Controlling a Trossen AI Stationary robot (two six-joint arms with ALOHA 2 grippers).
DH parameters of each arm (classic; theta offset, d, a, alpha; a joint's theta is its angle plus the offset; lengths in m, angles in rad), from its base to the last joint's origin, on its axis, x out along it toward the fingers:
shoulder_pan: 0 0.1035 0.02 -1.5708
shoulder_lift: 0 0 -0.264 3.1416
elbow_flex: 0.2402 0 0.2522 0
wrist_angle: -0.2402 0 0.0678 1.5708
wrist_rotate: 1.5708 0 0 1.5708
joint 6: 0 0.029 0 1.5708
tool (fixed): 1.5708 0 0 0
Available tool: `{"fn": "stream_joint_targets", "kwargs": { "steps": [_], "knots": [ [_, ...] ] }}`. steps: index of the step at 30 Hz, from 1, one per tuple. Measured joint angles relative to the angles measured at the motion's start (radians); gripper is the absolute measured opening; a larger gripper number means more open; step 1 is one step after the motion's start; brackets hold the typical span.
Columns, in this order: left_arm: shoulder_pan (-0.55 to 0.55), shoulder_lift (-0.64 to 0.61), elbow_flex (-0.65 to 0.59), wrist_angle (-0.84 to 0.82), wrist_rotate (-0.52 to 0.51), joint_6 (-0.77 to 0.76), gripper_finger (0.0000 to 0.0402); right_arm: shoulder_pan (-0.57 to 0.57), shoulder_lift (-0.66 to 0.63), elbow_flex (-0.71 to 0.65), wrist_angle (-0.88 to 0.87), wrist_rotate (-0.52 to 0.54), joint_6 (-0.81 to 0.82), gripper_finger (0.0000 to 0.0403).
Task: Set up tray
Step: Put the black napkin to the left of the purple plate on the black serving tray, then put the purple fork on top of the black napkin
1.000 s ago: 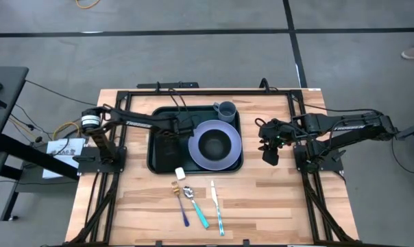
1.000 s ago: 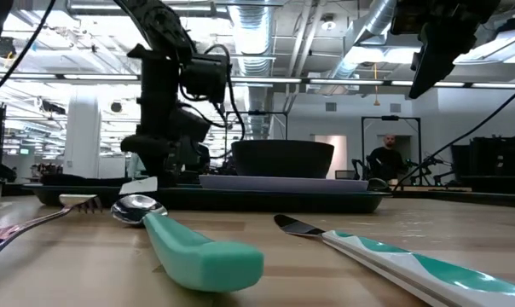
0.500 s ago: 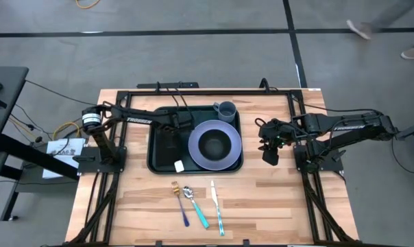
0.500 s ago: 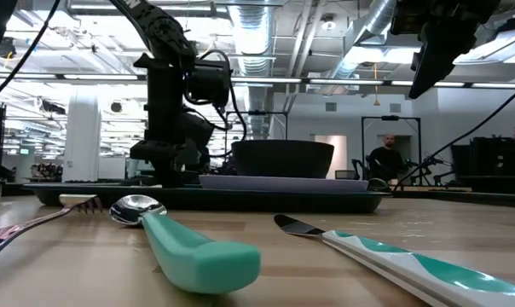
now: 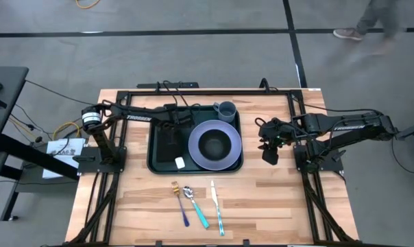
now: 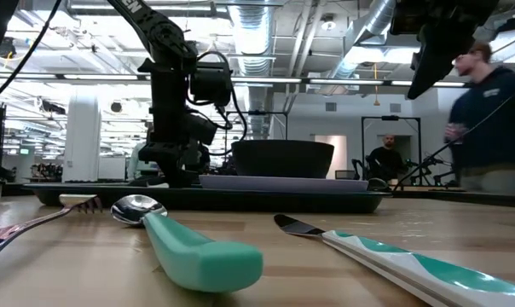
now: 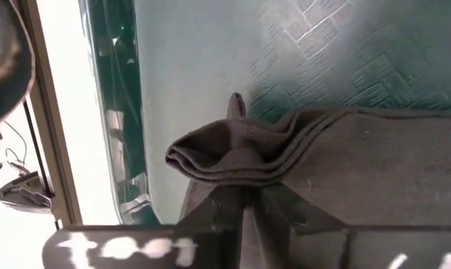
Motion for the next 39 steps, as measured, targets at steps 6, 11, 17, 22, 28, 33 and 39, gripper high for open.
{"fn": "stream_joint_targets", "kwargs": {
  "steps": [6, 11, 17, 22, 28, 33, 39],
  "knots": [
    [0.0, 0.0, 0.0, 0.015, -0.001, 0.0, 0.0045, 0.0, 0.0, 0.0, 0.0, 0.002, 0.0, 0.0138],
    [-0.002, 0.0, 0.0, 0.017, -0.036, -0.003, 0.0077, 0.0, 0.0, 0.0, 0.0, 0.002, 0.0, 0.0138],
    [-0.002, 0.0, 0.09, -0.109, -0.041, -0.128, 0.0107, 0.0, 0.0, 0.0, 0.0, 0.002, 0.0, 0.0138],
    [-0.012, -0.066, 0.245, -0.288, 0.069, -0.332, 0.0111, 0.0, 0.0, 0.0, 0.0, -0.001, 0.0, 0.0138],
    [-0.071, -0.294, 0.296, -0.348, 0.234, -0.545, 0.0111, 0.0, 0.0, 0.0, -0.006, -0.009, -0.019, 0.0138],
    [-0.158, -0.47, 0.29, -0.403, 0.369, -1.08, 0.0111, 0.0, 0.0, 0.0, -0.011, -0.009, -0.019, 0.0138],
    [-0.404, -0.511, 0.288, -0.453, 0.326, -1.504, 0.0111, 0.0, 0.0, 0.0, -0.011, -0.009, -0.019, 0.0138]
  ]
}}
